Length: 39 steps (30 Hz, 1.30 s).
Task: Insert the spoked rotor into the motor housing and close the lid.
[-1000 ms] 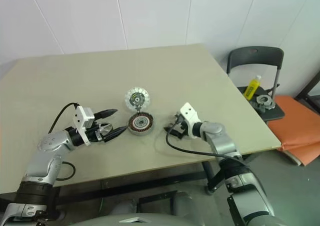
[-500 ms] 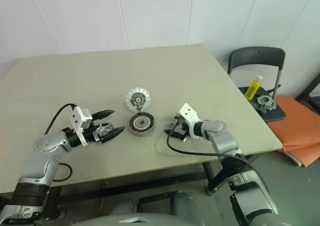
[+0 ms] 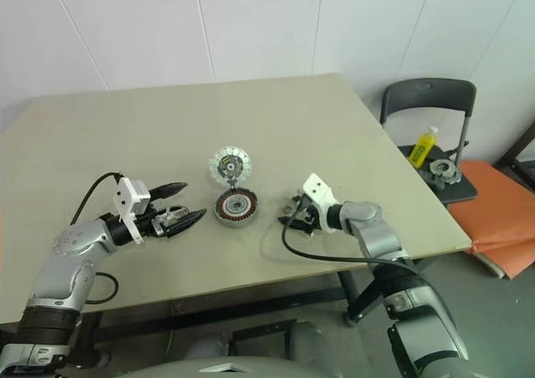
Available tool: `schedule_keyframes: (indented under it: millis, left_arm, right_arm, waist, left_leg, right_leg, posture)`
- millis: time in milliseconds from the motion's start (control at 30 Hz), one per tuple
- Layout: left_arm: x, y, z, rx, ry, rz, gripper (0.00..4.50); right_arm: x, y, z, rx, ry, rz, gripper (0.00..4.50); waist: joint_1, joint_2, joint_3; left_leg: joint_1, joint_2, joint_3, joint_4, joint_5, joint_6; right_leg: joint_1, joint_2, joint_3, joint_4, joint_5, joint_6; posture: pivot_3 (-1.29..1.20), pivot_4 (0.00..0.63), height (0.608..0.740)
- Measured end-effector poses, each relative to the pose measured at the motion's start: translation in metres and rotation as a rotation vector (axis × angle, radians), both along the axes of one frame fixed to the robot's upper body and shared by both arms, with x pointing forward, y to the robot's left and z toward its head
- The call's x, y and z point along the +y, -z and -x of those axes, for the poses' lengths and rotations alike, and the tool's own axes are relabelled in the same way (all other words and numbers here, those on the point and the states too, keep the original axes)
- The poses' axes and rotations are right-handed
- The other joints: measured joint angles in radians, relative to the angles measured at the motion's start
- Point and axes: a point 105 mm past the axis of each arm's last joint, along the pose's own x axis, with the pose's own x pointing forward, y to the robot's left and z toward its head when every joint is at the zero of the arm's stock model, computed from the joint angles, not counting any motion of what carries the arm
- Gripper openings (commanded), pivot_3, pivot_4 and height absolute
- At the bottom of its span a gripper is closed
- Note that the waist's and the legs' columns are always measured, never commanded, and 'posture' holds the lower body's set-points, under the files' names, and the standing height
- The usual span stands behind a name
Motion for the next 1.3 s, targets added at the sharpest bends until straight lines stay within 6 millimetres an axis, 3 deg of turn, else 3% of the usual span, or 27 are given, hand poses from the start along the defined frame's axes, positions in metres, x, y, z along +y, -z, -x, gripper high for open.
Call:
schedule_keyframes:
  millis: [200,433,600,700,800,867,1033,1300]
  left_arm:
    - [-0.001,-0.002,0.000,-0.009,0.001,-0.002,4.50]
    - [0.001,-0.002,-0.001,-0.012,-0.018,-0.003,4.50]
    - [0.001,-0.005,0.001,-0.020,-0.015,-0.010,4.50]
    - [-0.001,-0.008,0.002,-0.025,-0.005,-0.011,4.50]
    - [-0.001,-0.009,0.005,-0.020,0.002,-0.002,4.50]
    - [0.000,-0.007,0.008,-0.001,0.005,-0.006,4.50]
    - [0.001,-0.007,0.011,0.015,0.017,-0.006,4.50]
    - [0.001,-0.006,0.013,0.019,0.015,-0.009,4.50]
  right_arm:
    - [0.000,0.000,0.000,0.007,0.007,-0.005,0.77]
    - [0.002,0.001,-0.002,0.011,0.011,-0.011,0.77]
    - [0.022,-0.005,-0.006,0.026,0.012,-0.058,0.77]
    - [0.049,-0.027,-0.011,-0.001,-0.034,-0.124,0.77]
    - [0.065,-0.057,-0.017,-0.049,-0.074,-0.156,0.77]
    - [0.074,-0.066,-0.016,-0.059,-0.101,-0.161,0.77]
    - [0.093,-0.058,-0.009,-0.006,-0.140,-0.123,0.77]
    - [0.118,-0.053,-0.015,0.026,-0.143,-0.105,0.77]
  waist:
    - [-0.001,0.000,0.000]
    - [-0.004,0.000,0.000]
    - [-0.016,0.000,0.000]
    - [-0.024,0.003,0.002]
    - [-0.025,0.003,0.002]
    - [-0.025,0.003,0.002]
    - [-0.027,0.003,0.002]
    - [-0.029,0.003,0.002]
  left_leg:
    - [0.000,0.000,0.000,0.000,0.000,0.000]
    - [0.001,0.001,0.000,0.000,0.000,0.000]
    - [0.001,0.002,0.001,0.000,0.000,0.000]
    - [-0.001,0.002,0.001,0.000,0.000,0.000]
    - [-0.002,0.002,0.001,0.000,0.000,0.000]
    - [-0.002,0.002,0.001,0.000,0.000,0.000]
    - [-0.002,0.002,0.001,0.000,0.000,0.000]
    - [-0.002,0.002,0.000,-0.001,0.000,0.000]
  right_leg:
    - [0.000,0.000,0.000,0.000,0.000,0.000]
    - [0.000,0.001,0.000,0.001,0.000,0.000]
    - [-0.002,0.001,0.000,0.003,0.000,-0.001]
    - [-0.004,0.001,0.000,0.004,0.000,-0.001]
    - [-0.004,0.000,0.000,0.003,0.000,-0.001]
    - [-0.004,0.000,0.000,0.002,0.000,-0.001]
    - [-0.004,-0.001,0.000,0.002,0.000,-0.001]
    - [-0.004,0.000,-0.001,0.002,0.000,-0.001]
  posture:
    - [0.00,0.000,0.740]
    - [0.00,0.000,0.740]
    - [0.00,0.000,0.740]
    - [0.00,0.000,0.740]
    - [0.00,0.000,0.740]
    - [0.00,0.000,0.740]
    - [0.00,0.000,0.740]
    - [0.00,0.000,0.740]
